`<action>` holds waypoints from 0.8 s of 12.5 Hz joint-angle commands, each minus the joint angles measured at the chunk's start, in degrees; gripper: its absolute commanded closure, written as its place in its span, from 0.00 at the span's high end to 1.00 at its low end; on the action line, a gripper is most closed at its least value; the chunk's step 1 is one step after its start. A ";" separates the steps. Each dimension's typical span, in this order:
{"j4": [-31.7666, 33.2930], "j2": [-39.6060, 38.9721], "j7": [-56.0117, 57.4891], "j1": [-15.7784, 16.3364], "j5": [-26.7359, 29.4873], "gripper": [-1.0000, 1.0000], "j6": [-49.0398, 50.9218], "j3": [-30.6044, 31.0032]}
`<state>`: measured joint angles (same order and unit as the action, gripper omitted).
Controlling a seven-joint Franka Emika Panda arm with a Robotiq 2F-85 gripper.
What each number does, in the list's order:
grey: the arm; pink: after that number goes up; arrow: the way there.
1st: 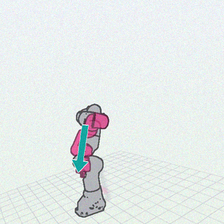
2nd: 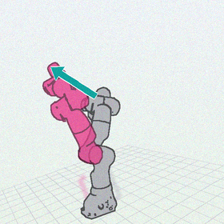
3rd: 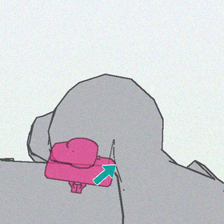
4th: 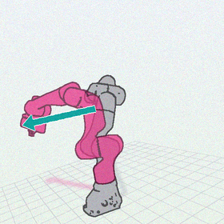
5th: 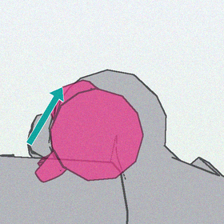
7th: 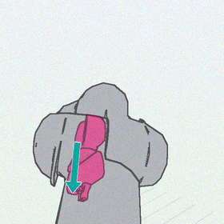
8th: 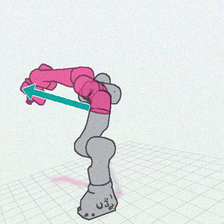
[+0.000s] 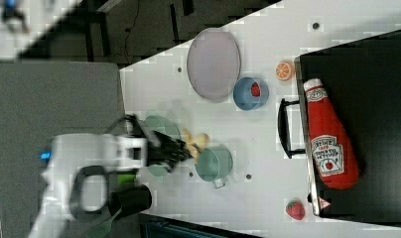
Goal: Pick banana from table and place on plate.
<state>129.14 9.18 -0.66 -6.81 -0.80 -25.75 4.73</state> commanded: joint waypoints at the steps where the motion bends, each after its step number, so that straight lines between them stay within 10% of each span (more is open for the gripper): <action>1: -9.67 -3.65 -3.12 1.04 -0.35 0.20 6.72 1.25; 10: -42.98 -37.78 -3.43 4.35 -1.04 0.20 2.79 4.11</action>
<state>87.12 -28.61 -1.72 -3.81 -2.37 -23.95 10.20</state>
